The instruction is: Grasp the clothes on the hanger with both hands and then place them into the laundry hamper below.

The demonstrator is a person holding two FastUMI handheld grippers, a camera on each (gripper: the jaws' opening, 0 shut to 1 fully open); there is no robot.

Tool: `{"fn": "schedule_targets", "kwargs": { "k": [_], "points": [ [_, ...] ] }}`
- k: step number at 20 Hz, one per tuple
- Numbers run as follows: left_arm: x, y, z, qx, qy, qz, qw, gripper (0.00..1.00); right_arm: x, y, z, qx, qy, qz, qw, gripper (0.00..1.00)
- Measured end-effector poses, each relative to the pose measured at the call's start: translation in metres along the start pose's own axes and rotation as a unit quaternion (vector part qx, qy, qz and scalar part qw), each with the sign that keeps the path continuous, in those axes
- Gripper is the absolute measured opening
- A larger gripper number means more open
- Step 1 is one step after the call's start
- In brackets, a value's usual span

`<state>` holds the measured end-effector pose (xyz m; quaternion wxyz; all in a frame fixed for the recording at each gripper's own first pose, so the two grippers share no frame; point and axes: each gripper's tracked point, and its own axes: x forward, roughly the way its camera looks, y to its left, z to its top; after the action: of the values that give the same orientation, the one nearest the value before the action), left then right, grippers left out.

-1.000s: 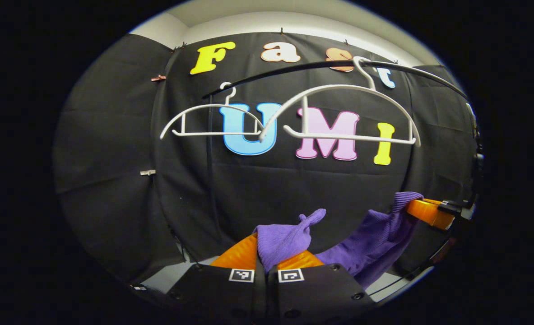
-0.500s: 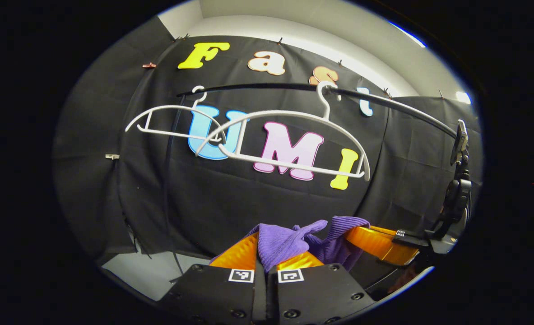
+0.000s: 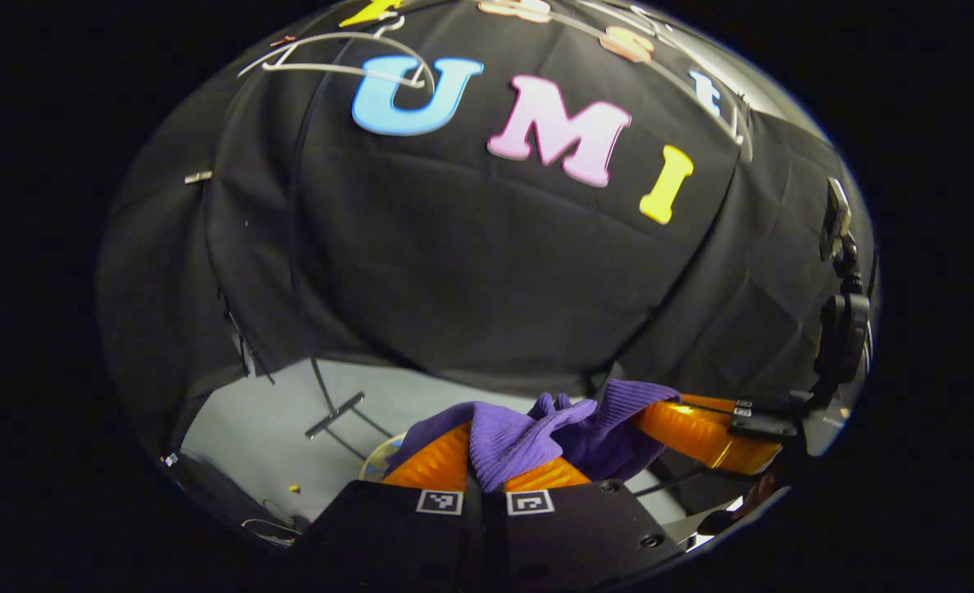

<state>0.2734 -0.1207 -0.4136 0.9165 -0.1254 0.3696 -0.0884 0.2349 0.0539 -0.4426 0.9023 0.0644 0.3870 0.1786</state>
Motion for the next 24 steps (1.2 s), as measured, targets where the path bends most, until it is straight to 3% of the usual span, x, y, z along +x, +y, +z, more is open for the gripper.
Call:
{"fn": "schedule_targets", "kwargs": {
  "k": [3, 6, 7, 8, 9, 12, 13, 14, 18, 24],
  "points": [
    [0.022, 0.012, -0.046, 0.019, 0.063, 0.014, 0.998, 0.05, 0.024, -0.019, -0.054, 0.011, 0.067, -0.032, 0.997, 0.05],
    [0.038, 0.007, -0.071, 0.025, 0.102, 0.012, 0.994, 0.06, 0.04, -0.029, -0.1, 0.018, 0.12, -0.041, 0.992, 0.06],
    [0.038, 0.003, -0.071, 0.026, 0.107, 0.012, 0.994, 0.07, 0.043, -0.03, -0.111, 0.022, 0.132, -0.041, 0.99, 0.01],
    [0.038, 0.001, -0.067, 0.028, 0.111, 0.016, 0.993, 0.06, 0.046, -0.033, -0.119, 0.028, 0.138, -0.037, 0.989, 0.1],
    [0.04, -0.002, -0.062, 0.031, 0.111, 0.025, 0.993, 0.12, 0.05, -0.029, -0.116, 0.034, 0.137, -0.03, 0.99, 0.31],
    [0.046, -0.011, -0.063, 0.051, 0.13, 0.045, 0.989, 0.76, 0.051, -0.045, -0.136, 0.002, 0.17, -0.05, 0.984, 0.96],
    [0.04, -0.013, -0.067, 0.063, 0.136, 0.046, 0.988, 0.97, 0.054, -0.05, -0.14, -0.004, 0.175, -0.06, 0.983, 0.94],
    [0.045, -0.006, -0.074, 0.07, 0.144, 0.043, 0.986, 0.96, 0.056, -0.051, -0.14, -0.004, 0.177, -0.066, 0.982, 0.99],
    [0.034, -0.002, -0.084, 0.074, 0.154, 0.038, 0.984, 0.96, 0.05, -0.044, -0.13, 0.022, 0.164, -0.067, 0.984, 0.99],
    [-0.018, -0.004, -0.047, 0.069, 0.103, 0.038, 0.992, 0.96, 0.001, -0.038, -0.088, 0.039, 0.106, -0.09, 0.99, 1.0]
  ]
}}
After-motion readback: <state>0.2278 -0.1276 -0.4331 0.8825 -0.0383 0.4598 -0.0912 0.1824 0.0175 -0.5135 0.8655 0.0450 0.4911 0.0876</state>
